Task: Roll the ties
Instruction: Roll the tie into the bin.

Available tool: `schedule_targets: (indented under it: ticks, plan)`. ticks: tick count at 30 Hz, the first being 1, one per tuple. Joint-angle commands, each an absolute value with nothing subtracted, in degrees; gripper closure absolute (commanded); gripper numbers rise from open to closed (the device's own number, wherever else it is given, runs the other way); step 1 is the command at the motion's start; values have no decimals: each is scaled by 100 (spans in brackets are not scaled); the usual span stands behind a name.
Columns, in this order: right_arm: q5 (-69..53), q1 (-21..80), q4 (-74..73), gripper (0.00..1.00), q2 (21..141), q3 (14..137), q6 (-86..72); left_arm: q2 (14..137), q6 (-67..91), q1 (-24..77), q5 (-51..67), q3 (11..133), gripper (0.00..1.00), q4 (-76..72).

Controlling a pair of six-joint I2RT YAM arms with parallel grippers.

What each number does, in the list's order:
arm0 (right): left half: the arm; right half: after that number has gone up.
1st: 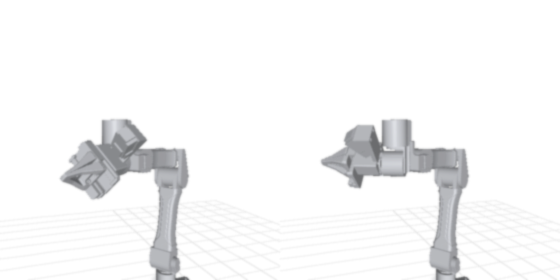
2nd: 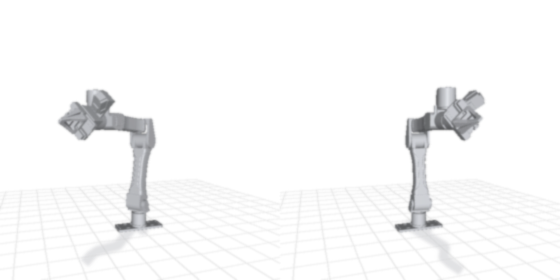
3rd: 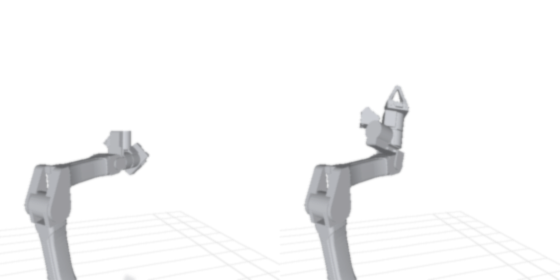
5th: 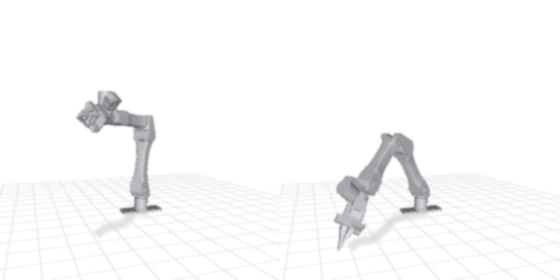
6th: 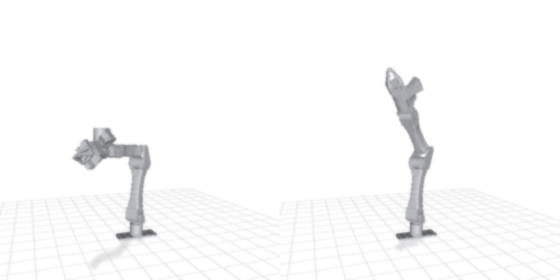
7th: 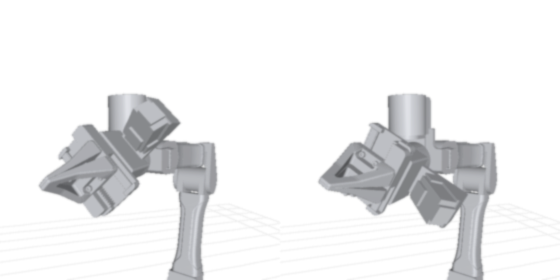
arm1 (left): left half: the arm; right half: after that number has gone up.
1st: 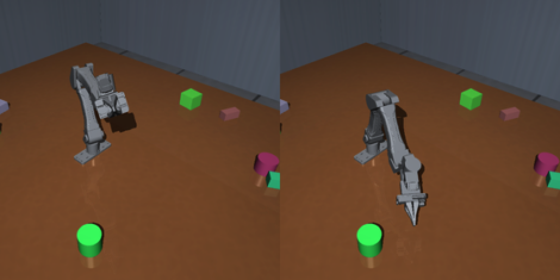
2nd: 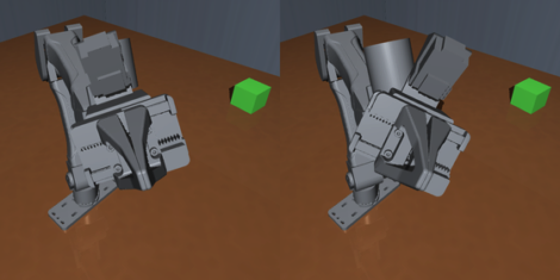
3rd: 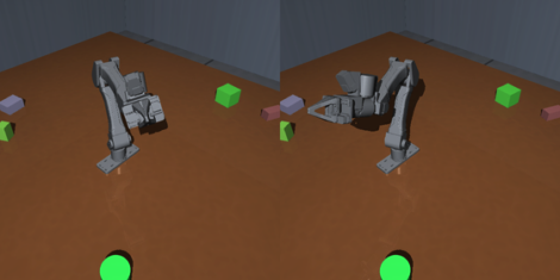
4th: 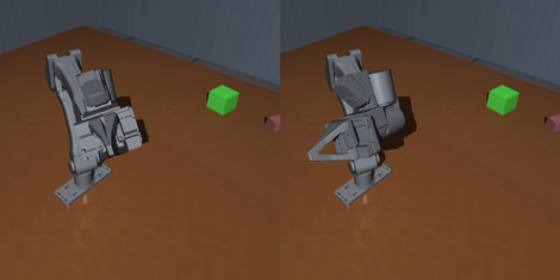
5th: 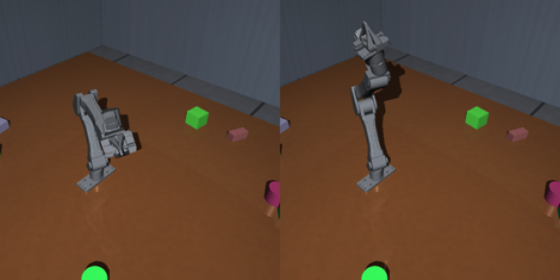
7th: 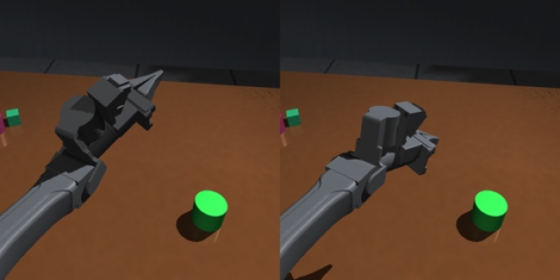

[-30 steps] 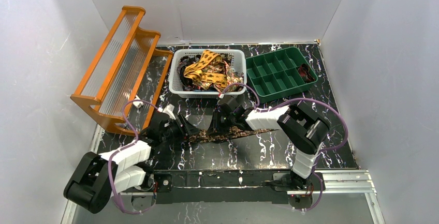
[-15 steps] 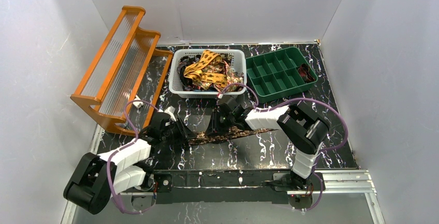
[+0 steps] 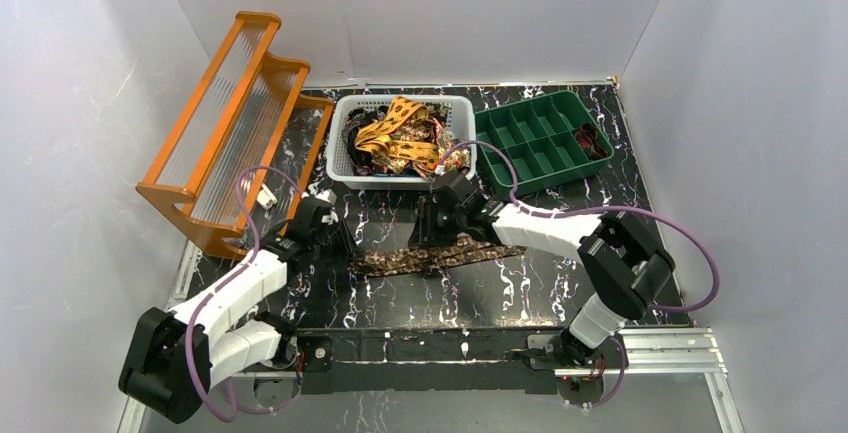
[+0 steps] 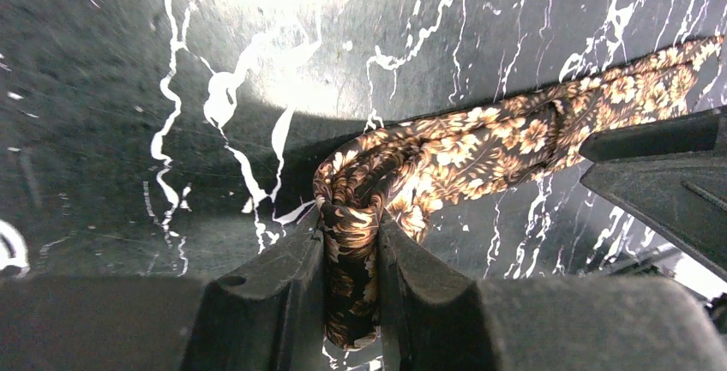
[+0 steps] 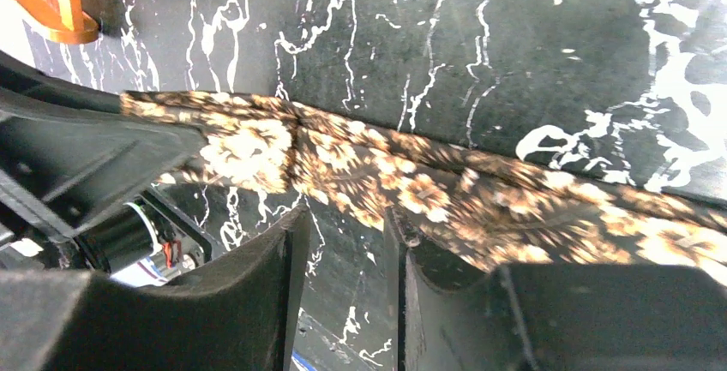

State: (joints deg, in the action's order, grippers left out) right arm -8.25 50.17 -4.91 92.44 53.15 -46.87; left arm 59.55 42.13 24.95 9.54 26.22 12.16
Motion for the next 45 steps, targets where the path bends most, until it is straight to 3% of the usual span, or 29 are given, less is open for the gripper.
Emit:
schedule_targets:
  ticks: [1, 16, 32, 40, 45]
  plan:
    - [-380, 4927, -826, 54, 8864, 5234, -4591, 5868, 3607, 2597, 128, 3328, 80, 2386]
    - [602, 4910, -1054, 51, 8152, 4962, -4949, 7242, 3664, 4427, -2862, 5011, 87, 4140]
    - [1703, 4863, -1564, 45, 7385, 4544, -5490, 8533, 4008, 5383, -4002, 5765, 85, 4693]
    - [1840, 4795, -1656, 39, 7114, 4379, -5601, 9308, 4096, 5845, -4072, 6210, 78, 4689]
    - [1878, 4769, -1710, 30, 6977, 4274, -5704, 9788, 4158, 6004, -3987, 6499, 60, 4658]
